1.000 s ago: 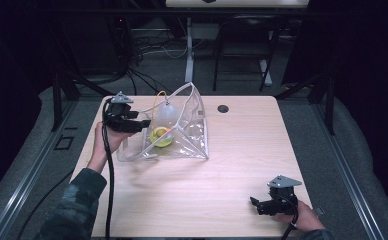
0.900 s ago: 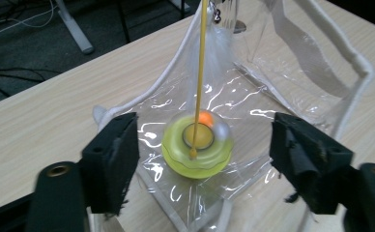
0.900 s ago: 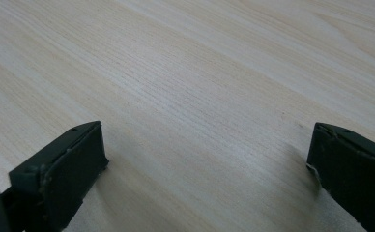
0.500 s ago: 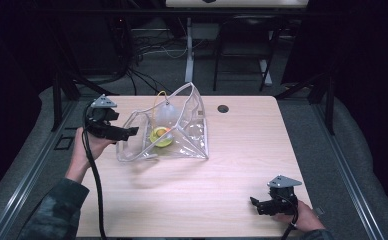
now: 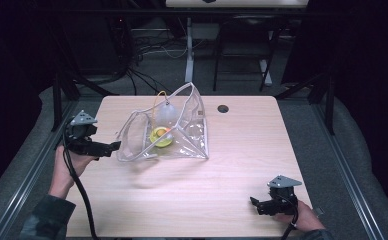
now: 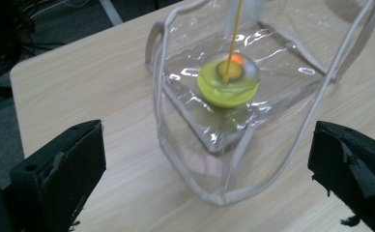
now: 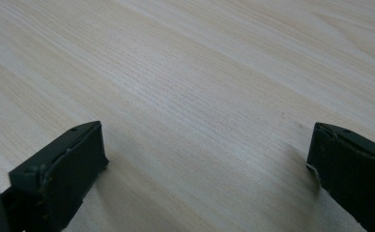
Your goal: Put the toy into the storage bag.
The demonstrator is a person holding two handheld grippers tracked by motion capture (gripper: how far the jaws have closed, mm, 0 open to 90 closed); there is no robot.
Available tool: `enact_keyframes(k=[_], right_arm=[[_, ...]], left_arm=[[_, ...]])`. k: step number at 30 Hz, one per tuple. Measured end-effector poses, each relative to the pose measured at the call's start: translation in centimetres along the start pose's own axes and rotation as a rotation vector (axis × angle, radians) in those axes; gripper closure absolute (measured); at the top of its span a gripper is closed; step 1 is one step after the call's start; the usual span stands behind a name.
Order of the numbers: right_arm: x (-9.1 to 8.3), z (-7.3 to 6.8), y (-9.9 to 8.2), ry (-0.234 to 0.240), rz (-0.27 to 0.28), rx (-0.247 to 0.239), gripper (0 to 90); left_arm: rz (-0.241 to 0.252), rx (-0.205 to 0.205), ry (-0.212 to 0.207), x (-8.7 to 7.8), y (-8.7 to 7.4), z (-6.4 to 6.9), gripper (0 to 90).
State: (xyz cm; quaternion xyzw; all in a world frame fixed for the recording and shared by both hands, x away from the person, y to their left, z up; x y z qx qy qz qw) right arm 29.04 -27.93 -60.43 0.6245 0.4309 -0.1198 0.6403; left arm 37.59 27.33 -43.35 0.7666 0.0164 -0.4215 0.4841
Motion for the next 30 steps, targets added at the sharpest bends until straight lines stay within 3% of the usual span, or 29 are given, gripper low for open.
enact_keyframes(k=[8, 17, 27, 30], right_arm=[[0.0, 0.0, 0.0, 0.0, 0.0, 0.0, 0.0], [0.0, 0.0, 0.0, 0.0, 0.0, 0.0, 0.0], [0.0, 0.0, 0.0, 0.0, 0.0, 0.0, 0.0], [0.0, 0.0, 0.0, 0.0, 0.0, 0.0, 0.0]], left_arm=[[-0.042, -0.026, 0.011, 0.2, -2.9, 0.2, 0.0], [-0.076, -0.052, -0.023, 1.1, -5.9, 0.9, 0.0], [-0.125, -0.106, -0.028, 2.9, -9.1, 1.4, 0.0], [-0.151, -0.102, -0.03, 3.7, -10.1, 1.5, 0.0]])
Point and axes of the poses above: each handheld gripper's, and its own axes: x roughly forward along the jaws, y roughly out of its top, z roughly to its right, the point moved 2 cm from there along x, roughly forward along the jaws, and after that the axes turned 12 degrees about x, right-handed, at the moved point
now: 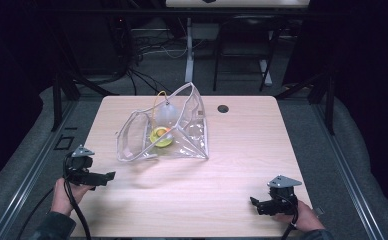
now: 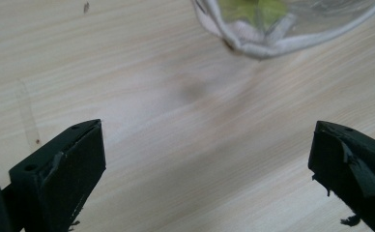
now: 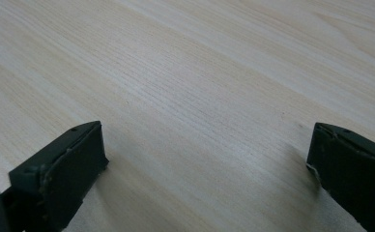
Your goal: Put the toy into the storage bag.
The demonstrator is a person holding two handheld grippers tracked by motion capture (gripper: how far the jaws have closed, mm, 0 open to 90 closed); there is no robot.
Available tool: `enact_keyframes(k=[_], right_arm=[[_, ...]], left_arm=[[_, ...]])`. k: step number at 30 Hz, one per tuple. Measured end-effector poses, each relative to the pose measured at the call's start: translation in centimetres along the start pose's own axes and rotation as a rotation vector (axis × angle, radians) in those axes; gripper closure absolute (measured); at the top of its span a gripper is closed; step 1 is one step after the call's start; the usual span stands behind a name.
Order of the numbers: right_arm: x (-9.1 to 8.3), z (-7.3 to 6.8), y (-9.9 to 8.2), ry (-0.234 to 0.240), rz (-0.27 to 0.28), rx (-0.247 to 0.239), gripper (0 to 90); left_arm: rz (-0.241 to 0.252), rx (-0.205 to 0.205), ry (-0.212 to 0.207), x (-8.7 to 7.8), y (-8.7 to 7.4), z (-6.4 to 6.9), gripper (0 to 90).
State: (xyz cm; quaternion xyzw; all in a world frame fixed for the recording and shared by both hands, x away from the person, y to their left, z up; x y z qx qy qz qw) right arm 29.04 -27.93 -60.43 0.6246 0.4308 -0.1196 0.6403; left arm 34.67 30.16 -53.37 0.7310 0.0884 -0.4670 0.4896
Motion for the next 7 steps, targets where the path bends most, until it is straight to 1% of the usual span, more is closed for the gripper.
enact_keyframes(k=[1, 3, 4, 7], right_arm=[[0.0, 0.0, 0.0, 0.0, 0.0, 0.0, 0.0], [0.0, 0.0, 0.0, 0.0, 0.0, 0.0, 0.0], [0.0, 0.0, 0.0, 0.0, 0.0, 0.001, 0.0], [0.0, 0.0, 0.0, 0.0, 0.0, 0.0, 0.0]], left_arm=[[-0.016, 0.003, -0.007, 0.3, -0.2, 0.0, 0.0], [-0.037, 0.018, -0.004, 0.7, -0.6, 0.1, 0.0], [-0.055, 0.016, -0.009, 1.2, -0.8, 0.1, 0.0], [-0.065, 0.008, -0.014, 1.6, -1.0, 0.2, 0.0]])
Point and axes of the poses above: each handheld gripper's, and its own axes: x roughly forward along the jaws, y roughly out of its top, z roughly to its right, the point moved 2 cm from there along x, roughly forward along the jaws, and after that the axes turned 12 degrees about x, right-handed, at the moved point
